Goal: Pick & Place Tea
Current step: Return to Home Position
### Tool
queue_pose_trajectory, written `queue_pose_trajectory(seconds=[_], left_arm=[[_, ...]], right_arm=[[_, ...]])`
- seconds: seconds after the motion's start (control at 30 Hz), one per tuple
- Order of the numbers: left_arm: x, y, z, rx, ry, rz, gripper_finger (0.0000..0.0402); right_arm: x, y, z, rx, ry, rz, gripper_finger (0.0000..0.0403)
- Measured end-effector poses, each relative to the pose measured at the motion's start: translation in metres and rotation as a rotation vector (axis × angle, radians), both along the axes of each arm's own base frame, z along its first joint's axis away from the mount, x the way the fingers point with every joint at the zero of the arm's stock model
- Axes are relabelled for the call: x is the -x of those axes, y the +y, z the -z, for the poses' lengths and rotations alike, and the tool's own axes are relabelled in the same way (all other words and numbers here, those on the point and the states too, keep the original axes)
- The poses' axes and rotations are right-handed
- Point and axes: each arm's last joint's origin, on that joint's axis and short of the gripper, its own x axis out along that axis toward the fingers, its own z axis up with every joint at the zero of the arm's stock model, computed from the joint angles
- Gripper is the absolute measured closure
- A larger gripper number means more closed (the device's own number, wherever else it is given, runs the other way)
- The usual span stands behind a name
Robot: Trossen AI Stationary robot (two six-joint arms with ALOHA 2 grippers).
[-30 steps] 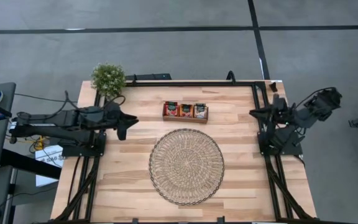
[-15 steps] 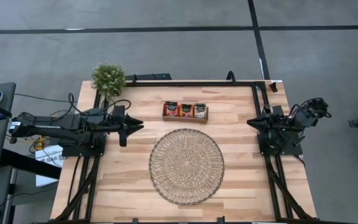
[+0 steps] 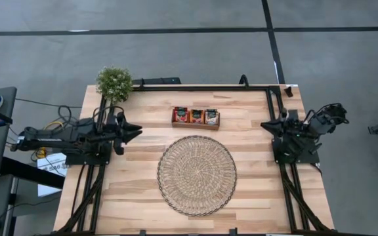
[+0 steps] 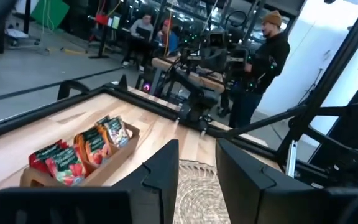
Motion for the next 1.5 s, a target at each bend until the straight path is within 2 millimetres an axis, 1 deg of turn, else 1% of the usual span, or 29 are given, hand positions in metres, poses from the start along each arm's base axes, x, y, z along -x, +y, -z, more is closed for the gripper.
queue_pose_trajectory(seconds=[0.13,0.27,0.5,0.57,0.73,0.93,1.1,1.2,1.37,1.5], left_arm=[[0.004,0.000,0.011,-0.003,-0.030,-0.009,0.0305],[0.005,0.000,0.019,0.008,-0.050,-0.012,0.0305],[0.004,0.000,0.027,0.027,-0.063,-0.011,0.0305],[0.004,0.000,0.026,0.028,-0.065,-0.011,0.0305],[0.004,0.000,0.026,0.028,-0.065,-0.012,0.0305],[0.004,0.000,0.027,0.032,-0.065,-0.011,0.0305],[0.004,0.000,0.028,0.017,-0.047,-0.014,0.0305],[0.004,0.001,0.028,-0.005,-0.044,-0.043,0.0305],[0.008,0.002,0.023,-0.043,-0.088,-0.089,0.0305],[0.010,0.002,0.023,-0.061,-0.089,-0.083,0.0305]], right_arm=[[-0.002,0.003,-0.002,-0.022,-0.024,-0.085,0.0390],[-0.011,0.012,0.004,-0.005,-0.086,-0.178,0.0391],[-0.030,0.025,0.036,-0.012,-0.118,-0.185,0.0391],[-0.032,0.023,0.040,-0.007,-0.107,-0.155,0.0391],[-0.035,0.016,0.041,0.027,-0.094,-0.093,0.0390],[-0.038,0.006,0.049,-0.020,-0.013,-0.131,0.0392],[-0.039,-0.001,0.048,-0.021,-0.025,-0.155,0.0392],[-0.039,-0.003,0.044,-0.006,-0.066,-0.175,0.0392],[-0.039,-0.006,0.031,0.090,-0.187,-0.185,0.0390],[-0.039,-0.009,0.032,0.109,-0.194,-0.171,0.0390]])
